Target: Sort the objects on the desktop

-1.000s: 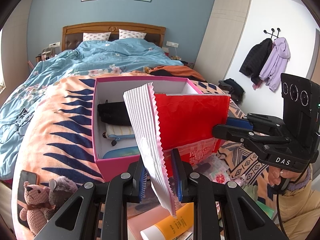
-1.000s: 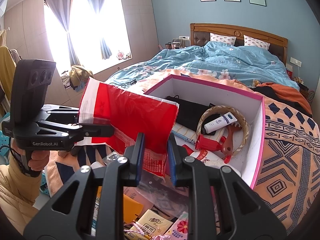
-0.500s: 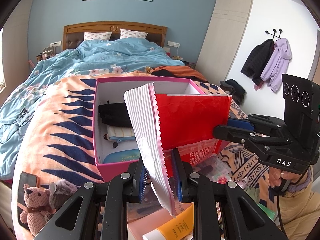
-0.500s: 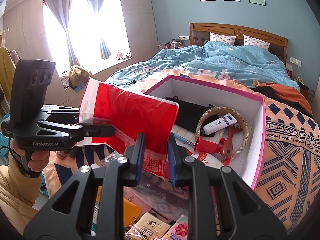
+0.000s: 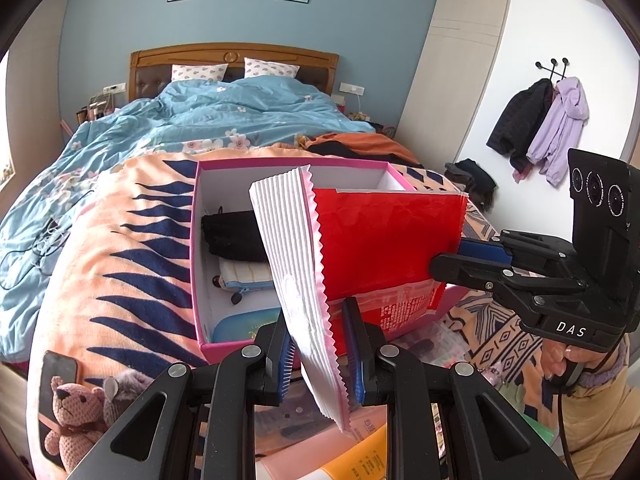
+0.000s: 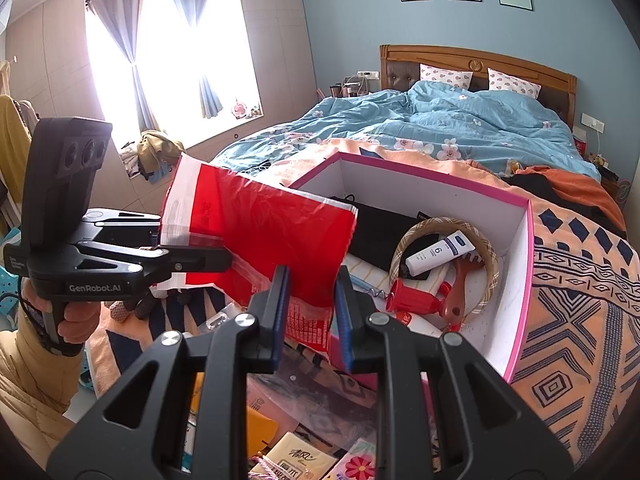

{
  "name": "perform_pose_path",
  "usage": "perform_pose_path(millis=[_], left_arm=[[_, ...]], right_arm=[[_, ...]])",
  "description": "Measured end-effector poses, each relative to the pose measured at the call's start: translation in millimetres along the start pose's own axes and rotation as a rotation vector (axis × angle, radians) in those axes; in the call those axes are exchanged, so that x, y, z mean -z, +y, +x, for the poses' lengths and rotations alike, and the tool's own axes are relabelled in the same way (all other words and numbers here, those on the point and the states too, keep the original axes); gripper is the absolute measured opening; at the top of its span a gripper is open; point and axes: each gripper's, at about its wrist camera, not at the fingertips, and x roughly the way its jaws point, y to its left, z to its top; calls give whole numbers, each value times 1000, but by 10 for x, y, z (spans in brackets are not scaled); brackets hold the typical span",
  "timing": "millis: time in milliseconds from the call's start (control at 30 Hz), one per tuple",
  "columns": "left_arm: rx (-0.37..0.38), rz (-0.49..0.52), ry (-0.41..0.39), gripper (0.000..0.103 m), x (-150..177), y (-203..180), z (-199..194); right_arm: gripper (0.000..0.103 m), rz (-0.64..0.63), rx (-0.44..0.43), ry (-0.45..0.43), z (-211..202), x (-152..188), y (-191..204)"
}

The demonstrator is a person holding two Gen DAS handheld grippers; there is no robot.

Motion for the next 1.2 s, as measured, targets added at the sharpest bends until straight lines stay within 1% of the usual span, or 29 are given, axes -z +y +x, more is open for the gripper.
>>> perform_pose_path(millis=[1200], left_arm=[[-28, -18, 6, 22, -227, 130, 144]], right_arm=[[24, 19, -22, 12, 160, -199, -165]])
